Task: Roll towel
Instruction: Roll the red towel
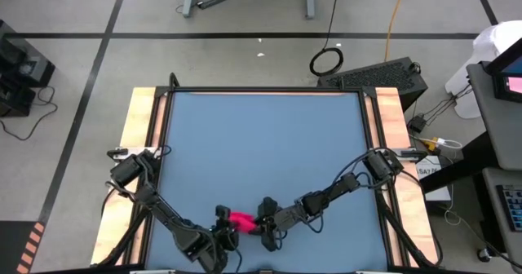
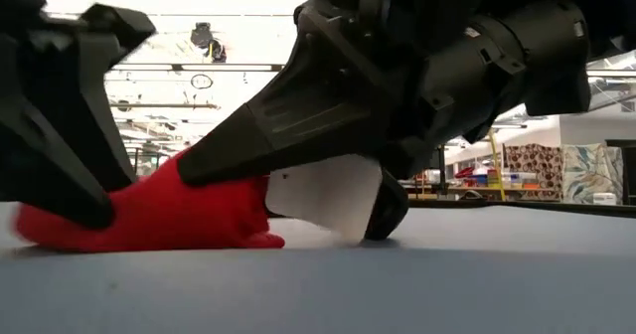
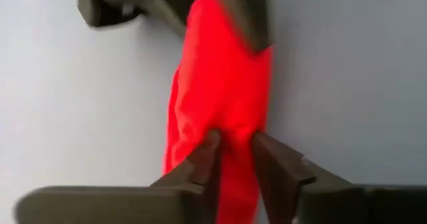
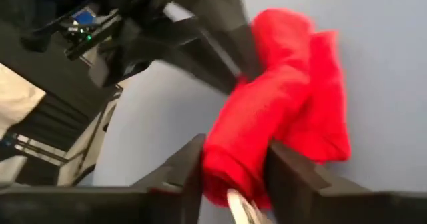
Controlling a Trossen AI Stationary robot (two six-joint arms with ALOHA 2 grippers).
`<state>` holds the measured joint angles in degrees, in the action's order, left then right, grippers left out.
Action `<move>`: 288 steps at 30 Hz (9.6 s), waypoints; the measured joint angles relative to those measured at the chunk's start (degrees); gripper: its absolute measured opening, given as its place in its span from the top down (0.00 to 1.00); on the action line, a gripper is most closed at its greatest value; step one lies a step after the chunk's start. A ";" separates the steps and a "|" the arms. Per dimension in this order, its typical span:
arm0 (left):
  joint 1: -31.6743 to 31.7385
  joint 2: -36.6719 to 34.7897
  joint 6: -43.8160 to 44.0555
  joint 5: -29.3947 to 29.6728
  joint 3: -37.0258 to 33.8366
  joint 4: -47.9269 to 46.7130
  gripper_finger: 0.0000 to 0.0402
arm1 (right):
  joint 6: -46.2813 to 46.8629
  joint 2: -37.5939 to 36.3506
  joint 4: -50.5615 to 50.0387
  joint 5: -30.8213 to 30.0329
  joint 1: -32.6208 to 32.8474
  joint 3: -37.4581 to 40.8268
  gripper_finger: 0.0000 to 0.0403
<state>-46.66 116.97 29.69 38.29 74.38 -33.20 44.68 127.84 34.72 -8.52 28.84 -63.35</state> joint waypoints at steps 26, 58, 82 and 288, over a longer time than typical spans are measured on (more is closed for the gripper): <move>7.18 -1.11 -2.98 -8.33 -3.82 6.09 0.94 | -42.37 -4.27 0.21 -39.24 12.80 0.28 0.38; 0.03 -5.11 1.01 4.28 1.10 -5.58 0.44 | -0.63 -1.82 -8.54 -25.56 4.60 -0.07 0.82; 1.07 -2.80 -12.13 -4.00 -4.38 4.87 0.46 | -2.21 -1.60 -2.80 -13.40 4.10 0.09 0.83; 15.03 -13.05 -15.03 -25.13 -28.67 46.73 0.98 | -9.93 3.97 5.42 -42.35 12.80 0.11 1.00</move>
<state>-31.64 103.92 14.66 13.16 45.71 13.53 34.74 131.81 40.15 -50.87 41.65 -63.24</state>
